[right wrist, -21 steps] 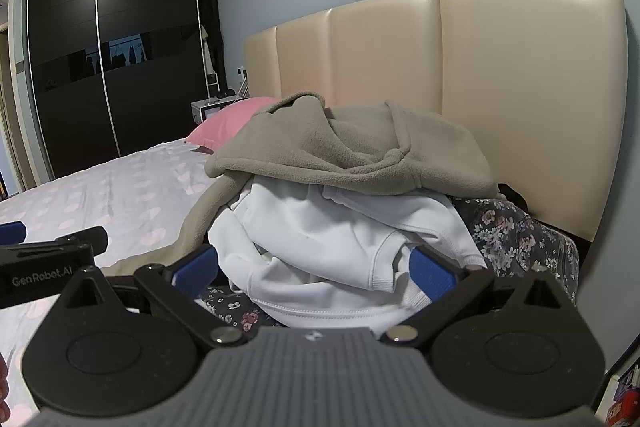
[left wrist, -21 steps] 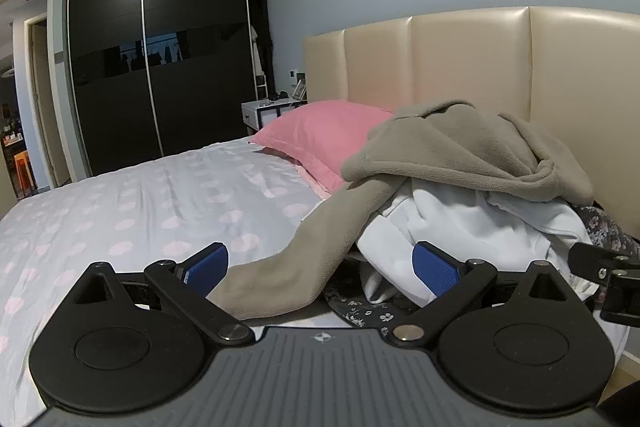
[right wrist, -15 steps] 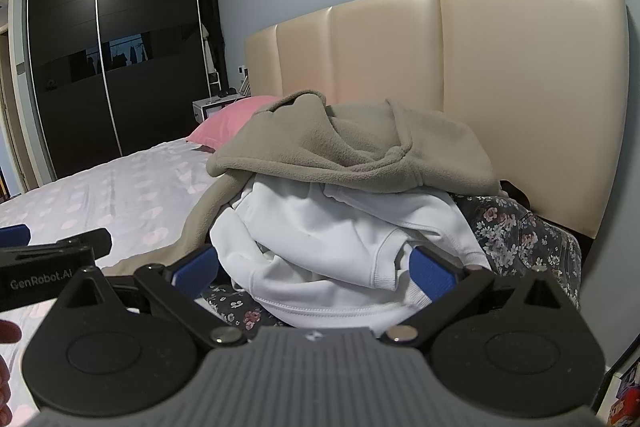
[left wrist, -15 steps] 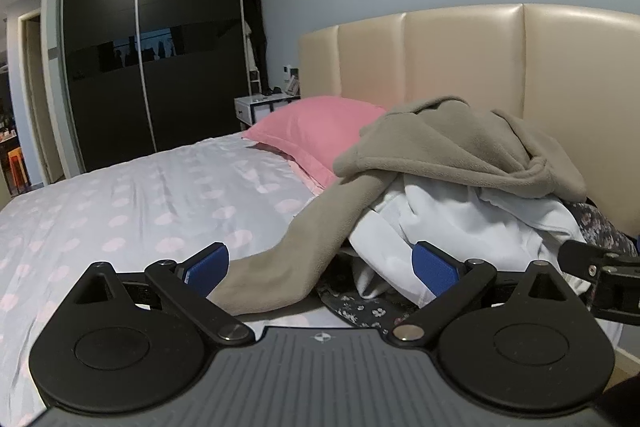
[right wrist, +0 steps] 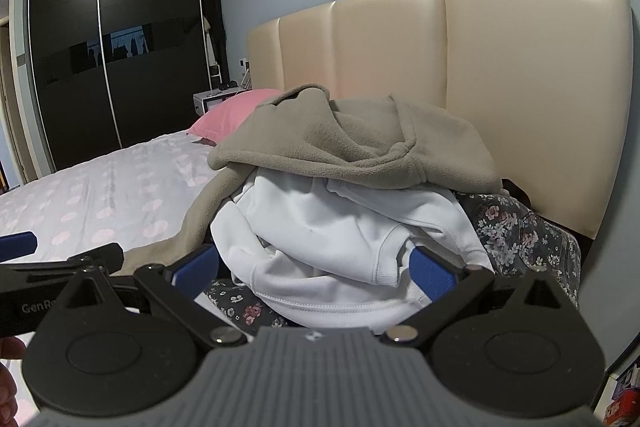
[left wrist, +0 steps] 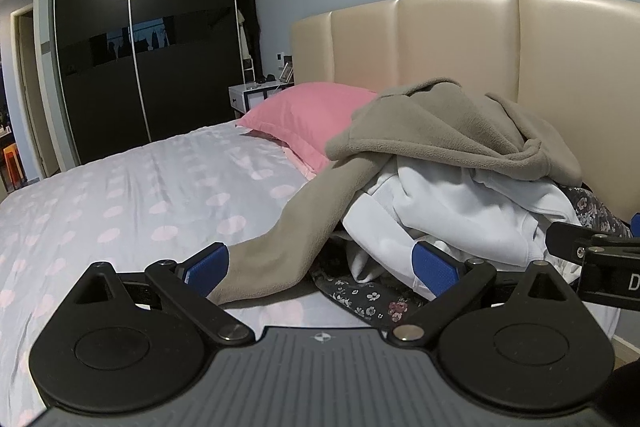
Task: Fold clothes
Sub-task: 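Move both grippers toward the khaki hoodie on the clothes pile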
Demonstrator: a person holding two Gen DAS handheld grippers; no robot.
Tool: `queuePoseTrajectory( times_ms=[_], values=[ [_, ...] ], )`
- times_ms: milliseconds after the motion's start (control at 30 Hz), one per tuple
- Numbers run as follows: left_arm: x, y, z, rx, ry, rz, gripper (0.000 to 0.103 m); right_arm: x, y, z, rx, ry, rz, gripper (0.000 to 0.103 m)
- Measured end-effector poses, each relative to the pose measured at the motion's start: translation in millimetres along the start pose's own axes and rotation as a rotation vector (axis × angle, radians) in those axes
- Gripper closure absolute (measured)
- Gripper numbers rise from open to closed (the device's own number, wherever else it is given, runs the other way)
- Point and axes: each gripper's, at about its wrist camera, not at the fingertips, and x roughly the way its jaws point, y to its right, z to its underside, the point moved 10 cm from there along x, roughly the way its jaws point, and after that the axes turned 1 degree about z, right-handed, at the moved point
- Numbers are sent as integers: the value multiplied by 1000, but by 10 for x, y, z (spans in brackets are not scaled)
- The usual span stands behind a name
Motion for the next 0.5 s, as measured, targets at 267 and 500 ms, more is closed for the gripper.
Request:
queuePoseTrajectory(
  times_ms=[267,500],
  values=[
    [39,-46,39,-3,-22,-19,3,11,-8,-8,-6,-9,-3,1],
    [48,-71,64,5,-34,-28,3,7,-10,-21,-11,-11,-6,1]
  ],
)
